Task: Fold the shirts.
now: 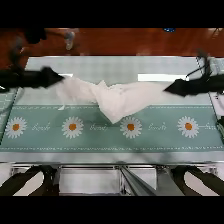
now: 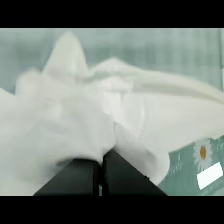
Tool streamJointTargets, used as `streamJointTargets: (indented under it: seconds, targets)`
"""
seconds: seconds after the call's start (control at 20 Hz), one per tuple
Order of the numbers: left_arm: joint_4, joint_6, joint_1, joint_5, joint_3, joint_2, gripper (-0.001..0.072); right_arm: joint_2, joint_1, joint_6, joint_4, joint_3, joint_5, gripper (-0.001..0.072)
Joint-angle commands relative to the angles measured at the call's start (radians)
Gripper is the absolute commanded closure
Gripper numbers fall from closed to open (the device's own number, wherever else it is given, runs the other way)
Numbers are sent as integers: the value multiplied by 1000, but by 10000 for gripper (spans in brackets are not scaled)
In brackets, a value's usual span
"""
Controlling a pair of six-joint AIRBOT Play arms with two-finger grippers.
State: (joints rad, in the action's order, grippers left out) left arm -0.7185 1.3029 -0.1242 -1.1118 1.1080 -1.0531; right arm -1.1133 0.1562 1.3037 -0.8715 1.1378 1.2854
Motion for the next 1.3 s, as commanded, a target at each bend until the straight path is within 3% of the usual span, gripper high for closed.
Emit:
streamJointTargets:
  seconds: [0.0,0.2,0.4,0.6,0.75,0.85,1.1,1.25]
  targets:
    - [2,18,-140,-55,317,47,688,13,-2,78,-80,411,117,685]
    - [1,18,-247,-51,542,134,688,107,-2,115,-204,660,159,685]
    - [-20,18,-373,-42,607,270,688,290,-2,184,-464,682,185,685]
    - [-261,25,-296,-50,607,395,687,423,-2,248,-681,669,323,685]
    - [-505,95,-160,-113,600,446,688,499,-2,275,-712,592,402,685]
    - [-592,136,-68,-166,543,465,687,532,-2,288,-706,490,447,685]
    - [-581,160,42,-309,220,470,687,568,-2,309,-657,156,459,685]
    - [-529,159,50,-309,-73,466,687,568,-2,309,-627,-50,399,685]
